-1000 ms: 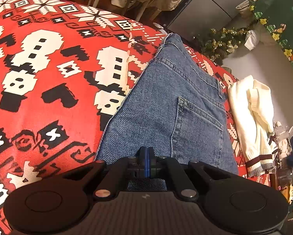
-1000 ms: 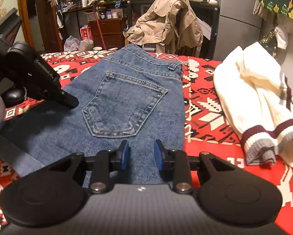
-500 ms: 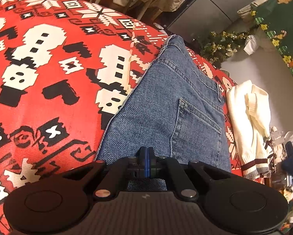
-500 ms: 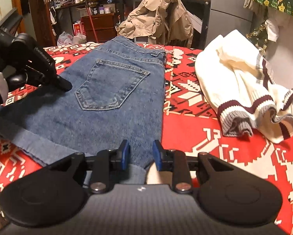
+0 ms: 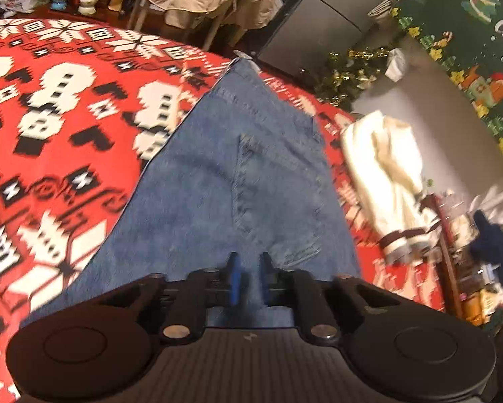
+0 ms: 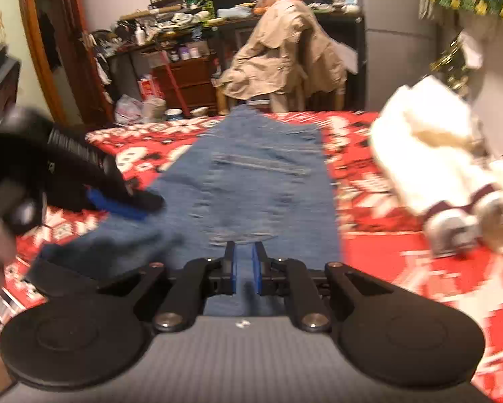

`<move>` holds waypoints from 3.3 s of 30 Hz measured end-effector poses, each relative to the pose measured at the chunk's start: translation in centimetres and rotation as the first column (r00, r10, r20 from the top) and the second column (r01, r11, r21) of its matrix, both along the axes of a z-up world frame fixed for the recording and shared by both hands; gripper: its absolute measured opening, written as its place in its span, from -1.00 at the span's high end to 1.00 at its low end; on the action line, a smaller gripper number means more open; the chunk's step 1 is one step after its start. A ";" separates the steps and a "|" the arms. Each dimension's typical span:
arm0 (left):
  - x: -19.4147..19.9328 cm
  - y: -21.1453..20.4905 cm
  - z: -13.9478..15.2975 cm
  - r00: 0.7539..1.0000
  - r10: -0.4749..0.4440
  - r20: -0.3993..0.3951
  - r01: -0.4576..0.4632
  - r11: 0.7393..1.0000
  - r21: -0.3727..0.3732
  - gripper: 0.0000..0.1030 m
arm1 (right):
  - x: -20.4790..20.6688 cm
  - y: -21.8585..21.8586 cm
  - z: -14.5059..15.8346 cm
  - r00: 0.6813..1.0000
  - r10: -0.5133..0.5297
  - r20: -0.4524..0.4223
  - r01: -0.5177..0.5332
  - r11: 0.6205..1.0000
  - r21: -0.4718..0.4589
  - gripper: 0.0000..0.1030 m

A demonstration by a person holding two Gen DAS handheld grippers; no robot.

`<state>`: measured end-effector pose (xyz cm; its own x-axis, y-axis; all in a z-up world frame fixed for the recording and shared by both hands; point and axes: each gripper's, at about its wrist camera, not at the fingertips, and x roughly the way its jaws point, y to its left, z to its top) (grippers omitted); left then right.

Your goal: Fold clothes

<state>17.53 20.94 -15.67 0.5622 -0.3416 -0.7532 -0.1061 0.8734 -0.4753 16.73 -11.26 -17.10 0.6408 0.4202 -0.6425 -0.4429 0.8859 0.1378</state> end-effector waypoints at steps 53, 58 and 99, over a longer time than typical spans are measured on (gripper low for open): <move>0.8 -1.5 0.8 0.989 0.122 0.080 -0.127 0.989 0.070 0.53 | -5.5 -11.0 -1.7 0.957 -0.290 0.002 0.281 0.929 0.241 -0.95; 4.4 -2.3 0.9 0.992 0.110 0.061 -0.121 0.964 0.235 0.98 | -5.1 -11.7 -1.6 0.954 -0.299 -0.016 0.291 0.915 0.281 -0.98; 5.9 2.0 -3.6 0.983 0.181 -0.034 -0.182 0.983 -0.022 0.93 | 16.3 8.9 1.9 0.967 0.223 -0.121 -0.219 0.974 0.051 0.95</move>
<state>23.45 22.93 -19.31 0.5924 -0.2549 -0.7642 -0.2776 0.8259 -0.4907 33.02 -2.33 -15.18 0.4448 0.5675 -0.6929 -0.6042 0.7612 0.2355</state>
